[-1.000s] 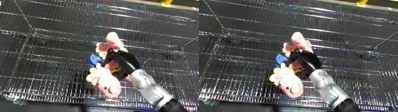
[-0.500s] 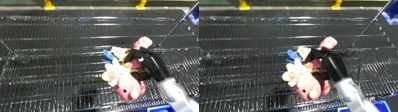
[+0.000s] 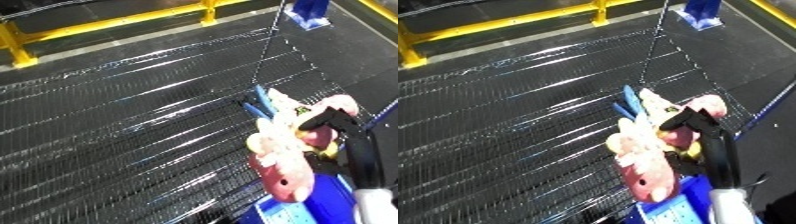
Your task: Pick up the object and place it into the box
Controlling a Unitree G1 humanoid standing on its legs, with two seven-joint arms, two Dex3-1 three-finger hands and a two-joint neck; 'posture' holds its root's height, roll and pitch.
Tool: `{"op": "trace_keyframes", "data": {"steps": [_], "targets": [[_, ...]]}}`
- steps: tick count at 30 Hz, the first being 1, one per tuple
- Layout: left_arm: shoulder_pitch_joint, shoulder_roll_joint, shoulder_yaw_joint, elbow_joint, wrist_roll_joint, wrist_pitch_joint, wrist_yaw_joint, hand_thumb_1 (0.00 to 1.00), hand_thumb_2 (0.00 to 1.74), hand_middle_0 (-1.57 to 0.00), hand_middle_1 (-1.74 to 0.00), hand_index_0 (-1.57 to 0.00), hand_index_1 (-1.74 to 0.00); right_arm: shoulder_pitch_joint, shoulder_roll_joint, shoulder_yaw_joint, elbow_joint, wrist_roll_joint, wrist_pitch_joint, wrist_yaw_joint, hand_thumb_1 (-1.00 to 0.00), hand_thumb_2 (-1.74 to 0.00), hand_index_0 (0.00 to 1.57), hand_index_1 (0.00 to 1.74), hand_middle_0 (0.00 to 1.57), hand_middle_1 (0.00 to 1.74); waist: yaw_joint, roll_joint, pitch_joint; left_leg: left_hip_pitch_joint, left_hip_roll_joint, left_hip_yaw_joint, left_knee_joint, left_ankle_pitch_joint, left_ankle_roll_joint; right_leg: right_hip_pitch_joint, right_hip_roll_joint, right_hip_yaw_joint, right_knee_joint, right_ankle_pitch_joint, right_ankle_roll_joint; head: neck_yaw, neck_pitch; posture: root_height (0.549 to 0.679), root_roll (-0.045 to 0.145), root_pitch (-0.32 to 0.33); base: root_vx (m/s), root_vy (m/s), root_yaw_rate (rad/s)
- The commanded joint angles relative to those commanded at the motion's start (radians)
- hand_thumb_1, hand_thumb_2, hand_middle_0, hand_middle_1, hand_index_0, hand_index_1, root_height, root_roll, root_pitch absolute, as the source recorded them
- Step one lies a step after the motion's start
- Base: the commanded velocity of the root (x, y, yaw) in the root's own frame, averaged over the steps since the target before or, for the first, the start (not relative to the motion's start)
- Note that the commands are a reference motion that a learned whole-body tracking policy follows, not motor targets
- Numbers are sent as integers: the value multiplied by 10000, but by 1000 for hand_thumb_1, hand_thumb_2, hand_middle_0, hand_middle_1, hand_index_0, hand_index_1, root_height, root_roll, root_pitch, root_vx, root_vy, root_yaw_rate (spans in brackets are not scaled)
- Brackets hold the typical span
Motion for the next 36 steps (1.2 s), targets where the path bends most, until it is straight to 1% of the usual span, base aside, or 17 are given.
{"op": "trace_keyframes", "data": {"steps": [2, 4, 7, 11, 13, 16, 18, 23, 25, 27, 32, 36], "targets": [[-18, -9, -20, -11, 1, -26, -1, 1000, 1740, -1570, -1740, -1570, -1740, 324, 73, -442, 80, 55, -43, -219, -1000, -1740, 1570, 1740, 1570, 1740, -174, 47, -48, 60, 5, 75, -29, -26, -2, 9, 2, 51, -40, 3, 0, 217, -59, 641, 73, -144, 7, 28, -131], [-50, -53, -36, -4, -21, -62, 27, 1000, 1740, -1570, -1740, -1570, -1740, 622, 284, -873, 232, 277, -165, -478, -1000, -1740, 1570, 1740, 1570, 1740, -408, 103, -97, 134, 25, 172, -72, -56, -8, 34, 12, 105, -110, 21, -1, 809, -141, 642, 75, -140, 10, 31, -168], [-84, -143, -54, 87, -78, -88, 84, 1000, 1740, -1570, -1740, -1570, -1740, 1081, 823, -1386, 403, 775, -431, -724, -1000, -1740, 1570, 1740, 1570, 1740, -730, 168, -151, 230, 68, 311, -134, -91, -18, 78, 36, 166, -232, 55, -13, 1224, -179, 644, 79, -136, 8, 29, -163], [-60, -196, -72, 206, -93, -90, 84, 1000, 1740, -1570, -1740, -1570, -1740, 1580, 1430, -1839, 649, 1257, -635, -899, -1000, -1740, 1570, 1740, 1570, 1740, -1078, 210, -211, 329, 132, 450, -215, -110, -38, 88, 84, 235, -350, 95, -27, 1456, -196, 646, 81, -130, 3, 16, -142], [-23, -185, -77, 222, -114, -116, 62, 1000, 1740, -1570, -1740, -1570, -1740, 1745, 1653, -2078, 917, 1582, -747, -1027, -1000, -1740, 1570, 1740, 1570, 1740, -1255, 243, -224, 375, 159, 518, -250, -114, -56, 77, 112, 284, -406, 124, -37, 1670, -239, 647, 83, -128, 4, 14, -157], [15, -153, -97, 254, -166, -180, 27, 1000, 1740, -1570, -1740, -1570, -1740, 1837, 1780, -2319, 1405, 2015, -898, -1176, -1000, -1740, 1570, 1740, 1570, 1740, -1442, 310, -223, 427, 184, 614, -301, -110, -82, 55, 141, 353, -479, 172, -50, 1794, -256, 648, 87, -124, 2, 17, -137], [25, -133, -115, 283, -213, -229, 6, 1000, 1740, -1570, -1740, -1570, -1740, 1799, 1838, -2384, 1812, 2461, -1066, -1177, -1000, -1740, 1570, 1740, 1570, 1740, -1525, 364, -212, 448, 197, 679, -330, -98, -102, 41, 155, 396, -532, 204, -60, 1972, -258, 649, 89, -121, -7, 11, -123], [40, -105, -157, 433, -375, -353, 18, 1000, 1740, -1570, -1740, -1570, -1740, 1432, 1991, -2619, 3169, 4181, -1700, -1265, -750, -1305, 1178, 1305, 1178, 1305, -1616, 480, -221, 476, 228, 786, -405, -58, -156, 25, 167, 425, -639, 268, -75, 2316, -215, 651, 93, -114, -15, 1, -73], [43, -59, -195, 488, -406, -409, -1, 1000, 1740, -1570, -1740, -1570, -1740, 1232, 1938, -2770, 3797, 4830, -1889, -1317, -650, -1131, 1020, 1131, 1020, 1131, -1603, 522, -249, 483, 231, 795, -443, -38, -178, 39, 165, 407, -672, 284, -74, 2424, -175, 652, 95, -112, -10, -10, 6], [47, 4, -228, 528, -406, -447, -26, 1000, 1740, -1570, -1740, -1570, -1740, 1086, 1794, -2879, 4348, 5254, -1982, -1328, -550, -957, 864, 957, 864, 957, -1577, 555, -272, 481, 231, 798, -474, -16, -198, 49, 163, 385, -700, 294, -72, 2511, -151, 653, 95, -110, -6, -17, 21], [88, 132, -289, 559, -359, -479, -83, 1000, 1740, -1570, -1740, -1570, -1740, 895, 1298, -2985, 5280, 5506, -1952, -1315, -300, -522, 471, 522, 471, 522, -1489, 612, -294, 455, 236, 777, -565, 53, -239, 64, 173, 334, -782, 306, -65, 2578, -238, 654, 97, -104, -6, -21, 17], [71, 181, -296, 540, -354, -483, -87, 1000, 1740, -1570, -1740, -1570, -1740, 889, 1104, -3016, 5619, 5522, -1916, -1273, -100, -174, 157, 174, 157, 174, -1404, 603, -296, 429, 253, 753, -623, 119, -260, 74, 189, 287, -819, 292, -60, 2483, -262, 655, 97, -101, -6, -20, 20]]}}
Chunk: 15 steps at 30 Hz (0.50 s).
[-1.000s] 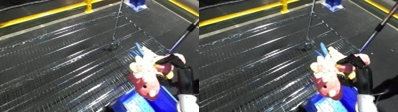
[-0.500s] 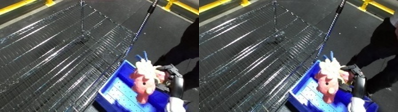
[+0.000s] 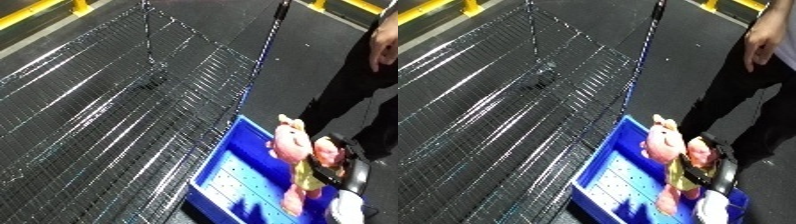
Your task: Pick up the object and place it into the box
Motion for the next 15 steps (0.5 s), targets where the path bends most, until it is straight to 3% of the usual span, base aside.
{"op": "trace_keyframes", "data": {"steps": [2, 9, 12, 15], "targets": [[-14, 15, 8, -20, 4, -2, -9, 1000, 1740, -1570, -1740, -1570, -1740, 24, -24, 1, 64, -11, -9, 26, 0, 0, 0, 0, 0, 0, 41, -21, -15, -8, 14, -10, -16, 22, -6, 1, 13, -25, 4, -19, 3, -44, 4, 655, 97, -100, -1, -24, 36], [103, 6, 148, -37, -13, -9, 3, 1000, 1740, -1570, -1740, -1570, -1740, 75, 181, 71, -164, -101, -59, -33, 0, 0, 0, 0, 0, 0, 224, -125, -87, 5, 50, -79, -12, 2, -5, 26, 62, -104, 60, -76, 20, -103, -84, 655, 94, -99, 9, -20, 33], [168, 13, 229, -11, -30, -9, 38, 1000, 1740, -1570, -1740, -1570, -1740, 18, 268, 200, -296, -143, 7, -88, 0, 0, 0, 0, 0, 0, 339, -179, -79, -14, 53, -126, 19, -4, -9, 45, 71, -142, 85, -81, 28, -314, -109, 655, 92, -100, 3, -15, 41], [193, 14, 356, -17, -24, 30, 76, 1000, 1740, -1570, -1740, -1570, -1740, 47, 454, 637, -814, -298, 107, 224, 0, 0, 0, 0, 0, 0, 467, -311, -33, -68, 74, -191, 36, 26, -17, 48, 87, -185, 118, -84, 35, -944, -215, 655, 88, -102, 0, -26, 75]]}}
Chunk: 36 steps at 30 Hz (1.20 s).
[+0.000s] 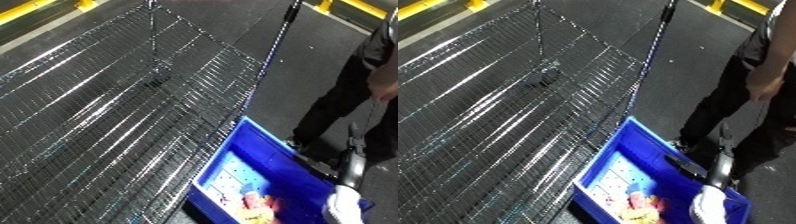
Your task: Pick up the object and place it into the box
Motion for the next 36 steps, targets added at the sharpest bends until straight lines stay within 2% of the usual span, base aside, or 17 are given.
{"op": "trace_keyframes", "data": {"steps": [6, 12, 16, 19, 23, 30, 36], "targets": [[134, -92, 299, -1, -68, 194, 72, 1000, 1740, -1570, -1740, -1570, -1740, 150, 614, 1061, -1651, -178, -10, 948, 0, 0, 0, 0, 0, 0, 255, -324, 45, -112, 38, -143, 62, 40, 1, -18, 80, -51, 155, -77, -12, -813, -119, 653, 80, -107, 9, -28, 91], [240, -116, 449, -144, -57, 331, 137, 1000, 1740, -1570, -1740, -1570, -1740, 156, 1053, 1690, -2693, -100, 20, 1420, 0, 0, 0, 0, 0, 0, 500, -552, 119, -273, 23, -296, 104, 75, 9, -86, 113, -64, 247, -89, -2, -1427, -211, 651, 73, -106, 6, -14, 91], [243, -145, 574, -244, -2, 398, 259, 1000, 1740, -1570, -1740, -1570, -1740, 36, 1314, 2117, -3189, 20, 24, 1707, 0, 0, 0, 0, 0, 0, 728, -684, 181, -422, -17, -403, 166, 96, 24, -168, 99, -77, 321, -67, 19, -2179, -534, 649, 67, -106, -2, -7, 99], [231, -152, 655, -266, 73, 429, 328, 1000, 1740, -1570, -1740, -1570, -1740, -152, 1481, 2575, -3474, 58, 80, 1915, 0, 0, 0, 0, 0, 0, 936, -769, 207, -515, -53, -496, 244, 100, 32, -199, 88, -88, 385, -71, 30, -3408, -940, 647, 62, -109, -5, -6, 116], [43, -105, 665, -346, 160, 457, 413, 1000, 1740, -1570, -1740, -1570, -1740, -580, 1650, 3299, -3659, 60, 194, 2158, 0, 0, 0, 0, 0, 0, 1212, -881, 274, -627, -101, -611, 368, 103, 35, -236, 59, -138, 513, -111, 40, -4583, -1078, 644, 58, -115, -4, 1, 139], [-370, -88, 724, -523, 162, 420, 602, 1000, 1740, -1570, -1740, -1570, -1740, -1101, 1743, 4481, -4032, -93, 434, 2656, 0, 0, 0, 0, 0, 0, 1624, -1069, 400, -848, -116, -755, 534, 117, 45, -384, -26, -270, 774, -195, 63, -6808, -806, 640, 51, -117, -3, -3, 130], [-553, -12, 697, -544, 268, 472, 576, 1000, 1740, -1570, -1740, -1570, -1740, -1339, 1915, 5260, -4054, -123, 559, 2983, 0, 0, 0, 0, 0, 0, 1902, -1141, 439, -888, -111, -797, 591, 90, 59, -417, -74, -394, 887, -240, 79, -8335, -588, 638, 48, -119, 9, 4, 66]]}}
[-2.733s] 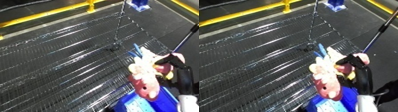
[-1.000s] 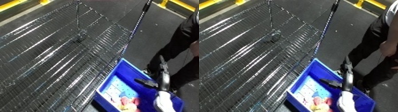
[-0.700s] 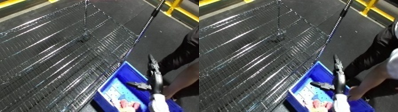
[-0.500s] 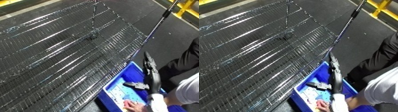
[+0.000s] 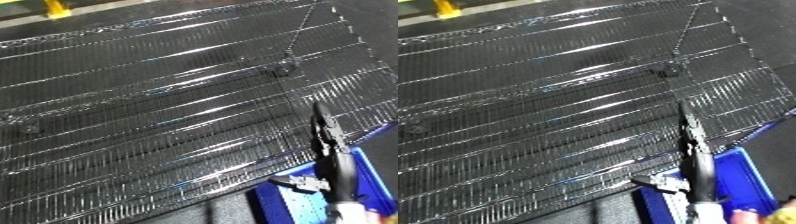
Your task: Pick up the object and place it into the box
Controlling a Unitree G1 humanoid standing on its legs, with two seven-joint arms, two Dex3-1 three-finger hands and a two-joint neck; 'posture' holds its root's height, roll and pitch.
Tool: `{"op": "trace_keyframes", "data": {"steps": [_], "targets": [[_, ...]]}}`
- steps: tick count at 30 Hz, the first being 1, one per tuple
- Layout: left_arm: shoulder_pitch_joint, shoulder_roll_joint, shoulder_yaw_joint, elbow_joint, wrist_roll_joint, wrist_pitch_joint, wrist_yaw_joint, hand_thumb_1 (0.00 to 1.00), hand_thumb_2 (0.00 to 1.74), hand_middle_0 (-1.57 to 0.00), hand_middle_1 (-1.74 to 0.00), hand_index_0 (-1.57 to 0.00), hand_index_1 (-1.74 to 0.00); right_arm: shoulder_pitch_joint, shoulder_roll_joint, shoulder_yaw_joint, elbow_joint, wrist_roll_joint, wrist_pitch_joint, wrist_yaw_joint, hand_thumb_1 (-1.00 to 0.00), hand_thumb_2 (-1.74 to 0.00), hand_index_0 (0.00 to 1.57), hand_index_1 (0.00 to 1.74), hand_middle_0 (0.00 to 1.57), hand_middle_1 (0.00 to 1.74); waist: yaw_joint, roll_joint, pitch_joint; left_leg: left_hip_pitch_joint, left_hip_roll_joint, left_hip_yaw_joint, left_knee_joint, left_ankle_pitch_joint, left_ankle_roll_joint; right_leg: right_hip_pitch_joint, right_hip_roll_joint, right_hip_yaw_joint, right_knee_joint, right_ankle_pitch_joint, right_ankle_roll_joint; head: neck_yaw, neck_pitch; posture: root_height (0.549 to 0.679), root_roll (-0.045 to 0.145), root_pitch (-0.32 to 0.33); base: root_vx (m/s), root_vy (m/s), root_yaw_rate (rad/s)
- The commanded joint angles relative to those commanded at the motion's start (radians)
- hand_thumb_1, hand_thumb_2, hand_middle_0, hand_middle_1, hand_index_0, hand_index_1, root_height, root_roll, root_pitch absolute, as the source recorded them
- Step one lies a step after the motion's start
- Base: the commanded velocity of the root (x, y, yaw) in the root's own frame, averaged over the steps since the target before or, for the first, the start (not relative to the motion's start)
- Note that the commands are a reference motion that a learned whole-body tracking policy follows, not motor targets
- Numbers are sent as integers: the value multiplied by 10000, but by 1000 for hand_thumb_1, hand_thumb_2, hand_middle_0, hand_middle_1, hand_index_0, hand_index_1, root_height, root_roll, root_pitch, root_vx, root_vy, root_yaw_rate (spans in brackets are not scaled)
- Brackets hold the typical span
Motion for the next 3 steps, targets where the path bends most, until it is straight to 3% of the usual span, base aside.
{"op": "trace_keyframes", "data": {"steps": [3], "targets": [[-128, 20, -11, 24, 89, 31, -5, 1000, 1740, -1570, -1740, -1570, -1740, -48, 103, 310, 0, -25, 58, 160, 0, 0, 0, 0, 0, 0, 94, -26, 1, 35, -10, -17, -23, -17, 16, 9, -13, -41, 42, -38, 12, -268, 186, 638, 47, -120, 16, 13, 60]]}}
